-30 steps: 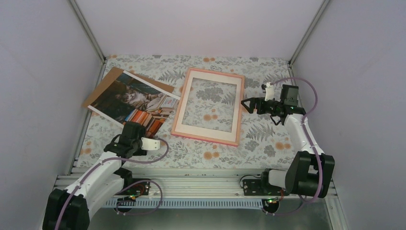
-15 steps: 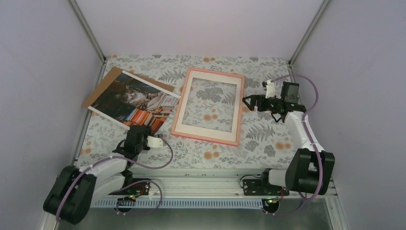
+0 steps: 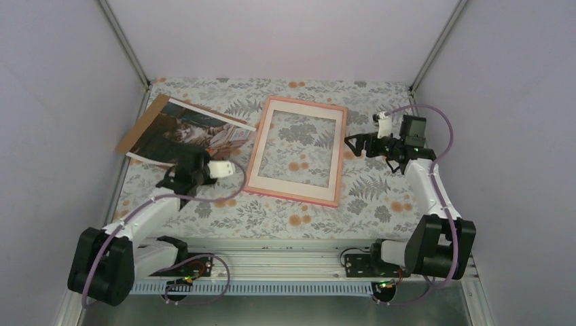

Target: Put the photo into the frame

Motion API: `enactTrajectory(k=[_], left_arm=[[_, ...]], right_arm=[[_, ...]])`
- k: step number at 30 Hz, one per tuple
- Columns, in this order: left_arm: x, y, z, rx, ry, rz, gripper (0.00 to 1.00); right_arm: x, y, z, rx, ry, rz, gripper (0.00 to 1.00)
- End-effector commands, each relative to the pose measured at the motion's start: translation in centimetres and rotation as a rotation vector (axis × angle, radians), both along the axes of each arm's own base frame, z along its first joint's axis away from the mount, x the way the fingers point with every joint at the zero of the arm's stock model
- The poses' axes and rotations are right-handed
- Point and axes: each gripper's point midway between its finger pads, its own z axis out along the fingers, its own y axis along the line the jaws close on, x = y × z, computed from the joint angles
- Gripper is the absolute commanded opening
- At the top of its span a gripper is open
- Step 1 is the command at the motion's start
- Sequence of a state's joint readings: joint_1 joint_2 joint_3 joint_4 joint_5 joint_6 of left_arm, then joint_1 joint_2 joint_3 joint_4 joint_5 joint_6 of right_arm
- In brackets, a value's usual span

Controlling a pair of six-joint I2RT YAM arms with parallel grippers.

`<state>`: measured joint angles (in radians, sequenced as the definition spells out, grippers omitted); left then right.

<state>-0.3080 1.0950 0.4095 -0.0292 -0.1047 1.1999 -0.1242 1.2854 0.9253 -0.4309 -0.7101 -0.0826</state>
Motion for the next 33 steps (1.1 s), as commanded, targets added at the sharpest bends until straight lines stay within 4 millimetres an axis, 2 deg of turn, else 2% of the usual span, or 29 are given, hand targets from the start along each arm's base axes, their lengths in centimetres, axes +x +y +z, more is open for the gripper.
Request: enactTrajectory(k=[1,5,10,13,16,21,26,29,33], left_arm=[[2.0,-0.6,5.7,-0.153,0.036,0.09,0.02],[3.5,-1.7,11.1,-0.225,0.013,0.08,0.02],[4.0,-4.0,18.4,-0.346,0.009,0.011,0.02],[2.8,-6.2,22.7,-0.423,0.058,-0.105,0.02],[0.6,-7.9,27.0,-0.484,0.079,-0.227,0.02],[-1.8,-9.3,32.0,-0.561,0.094,-0.336,0.03],[-4.2,-10.5,36.9,-0.642,0.077,-0.449,0.02],[-5.4,-10.8,38.9,-0.688,0.061,-0.487,0.02],[-4.7,-10.8,40.2,-0.738,0.054,-0.441,0.02]], right_arm=[[-0.2,1.1,3.0,-0.025,-0.173,0.076,1.0],[-0.8,2.2,5.0,-0.049,-0.323,0.137,1.0],[-0.9,4.7,5.7,-0.066,-0.406,0.238,1.0],[-0.7,6.2,5.9,-0.07,-0.448,0.281,1.0],[-0.5,8.1,6.4,-0.057,-0.489,0.322,1.0],[-0.7,11.4,8.2,-0.019,-0.576,0.39,1.0],[-1.7,14.2,10.6,0.016,-0.668,0.473,1.0],[-2.3,15.9,12.0,0.047,-0.701,0.521,1.0],[-3.9,17.8,13.4,0.121,-0.676,0.586,0.98]])
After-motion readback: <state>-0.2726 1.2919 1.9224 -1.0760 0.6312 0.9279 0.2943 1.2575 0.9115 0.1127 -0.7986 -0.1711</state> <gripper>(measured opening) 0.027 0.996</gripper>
